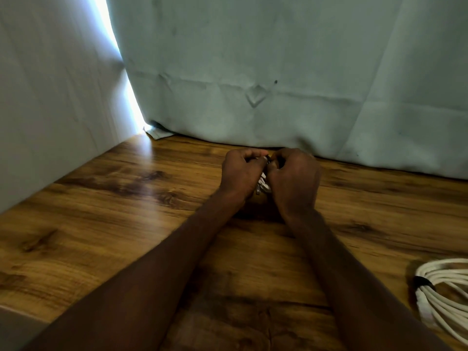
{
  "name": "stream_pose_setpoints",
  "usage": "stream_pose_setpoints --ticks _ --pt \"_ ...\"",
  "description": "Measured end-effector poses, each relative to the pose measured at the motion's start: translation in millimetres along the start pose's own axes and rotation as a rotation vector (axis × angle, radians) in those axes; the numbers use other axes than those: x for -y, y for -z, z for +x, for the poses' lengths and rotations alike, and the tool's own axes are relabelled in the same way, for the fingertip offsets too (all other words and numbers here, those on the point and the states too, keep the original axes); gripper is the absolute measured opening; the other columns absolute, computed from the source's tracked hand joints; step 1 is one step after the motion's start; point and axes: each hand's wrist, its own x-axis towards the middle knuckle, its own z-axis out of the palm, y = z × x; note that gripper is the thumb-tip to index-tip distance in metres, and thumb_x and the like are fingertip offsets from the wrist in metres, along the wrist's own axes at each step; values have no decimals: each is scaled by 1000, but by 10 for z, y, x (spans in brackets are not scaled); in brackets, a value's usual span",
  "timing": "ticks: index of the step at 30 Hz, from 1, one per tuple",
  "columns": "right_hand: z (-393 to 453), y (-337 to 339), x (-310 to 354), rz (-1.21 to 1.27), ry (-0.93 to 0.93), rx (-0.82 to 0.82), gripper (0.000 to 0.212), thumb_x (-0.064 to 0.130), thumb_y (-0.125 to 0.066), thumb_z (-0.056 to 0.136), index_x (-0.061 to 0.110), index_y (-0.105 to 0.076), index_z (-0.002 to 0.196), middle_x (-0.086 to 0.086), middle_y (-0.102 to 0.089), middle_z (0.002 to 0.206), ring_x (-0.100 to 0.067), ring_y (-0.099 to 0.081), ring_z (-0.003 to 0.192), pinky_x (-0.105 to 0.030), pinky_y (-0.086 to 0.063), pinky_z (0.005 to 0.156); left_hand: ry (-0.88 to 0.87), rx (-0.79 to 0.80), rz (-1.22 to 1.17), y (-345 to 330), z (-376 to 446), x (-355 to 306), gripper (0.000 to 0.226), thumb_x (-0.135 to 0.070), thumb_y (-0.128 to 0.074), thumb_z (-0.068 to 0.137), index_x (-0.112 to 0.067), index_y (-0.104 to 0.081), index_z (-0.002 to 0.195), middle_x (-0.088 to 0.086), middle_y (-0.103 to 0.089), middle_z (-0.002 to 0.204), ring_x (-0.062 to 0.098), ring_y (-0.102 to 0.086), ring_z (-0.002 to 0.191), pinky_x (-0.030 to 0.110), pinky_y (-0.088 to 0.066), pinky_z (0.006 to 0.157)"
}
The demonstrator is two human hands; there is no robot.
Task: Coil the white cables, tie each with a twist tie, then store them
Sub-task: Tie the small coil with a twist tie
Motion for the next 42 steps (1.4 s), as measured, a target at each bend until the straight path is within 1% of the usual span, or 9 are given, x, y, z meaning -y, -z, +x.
stream_pose_setpoints --ticks 10,12,15,18,24,26,30,33,42 --pt "-23 13 6 27 -159 -22 11 26 -70 79 18 -76 84 -1 -71 75 -18 -64 69 -16 -22 51 7 -83 57 -88 -79 -18 23 -9 -64 90 -13 -77 109 9 -77 87 28 -76 83 52 -64 78" --pt "-11 7 6 -1 -141 -13 12 26 -70 81 18 -77 86 -3 -73 77 -21 -67 72 -27 -26 56 10 -80 55 -83 -70 -11 23 -10 -65 91 -12 -76 110 9 -78 88 27 -76 83 52 -64 79" --pt "4 -1 -25 -27 -126 2 13 25 -69 84 17 -78 89 -6 -74 83 -27 -69 79 -26 -27 65 27 -70 42 -86 -75 -24 19 -10 -67 92 -13 -78 108 8 -78 88 25 -77 84 51 -64 80" --pt "29 -5 -45 -34 -45 21 11 21 -69 85 15 -77 87 -6 -73 82 -29 -68 78 -29 -33 64 6 -53 38 -75 -73 -49 18 -9 -67 93 -12 -78 108 12 -78 87 30 -76 85 51 -63 80" --pt "76 47 -81 -10 106 34 19 14 -66 90 12 -79 103 -11 -72 97 -31 -66 90 -36 -43 73 -18 -22 -7 -29 -49 -83 19 -3 -67 93 -8 -78 107 14 -78 89 32 -76 89 42 -63 82" --pt "72 49 -75 33 79 2 17 13 -68 87 11 -80 99 -10 -73 94 -29 -67 87 -34 -43 73 -9 -22 -24 -35 -52 -83 19 -2 -66 94 -7 -78 108 12 -79 89 28 -77 87 39 -63 81" --pt "39 39 -15 125 -50 -89 11 13 -70 81 13 -79 87 -6 -75 82 -24 -68 76 -29 -39 64 -3 -38 -19 -77 -76 -74 17 -7 -67 94 -10 -78 107 15 -78 86 35 -75 88 53 -62 83" --pt "30 24 -6 119 -116 -76 8 15 -71 82 14 -79 85 -5 -74 79 -22 -67 74 -27 -31 63 2 -54 6 -100 -96 -79 18 -7 -66 94 -8 -77 108 14 -78 87 34 -76 87 54 -62 82" --pt "41 36 -11 96 -73 -34 10 16 -71 83 14 -80 88 -7 -76 81 -25 -69 76 -28 -35 64 13 -56 -2 -84 -103 -93 17 -8 -67 94 -9 -77 108 14 -78 86 33 -76 87 53 -62 83"
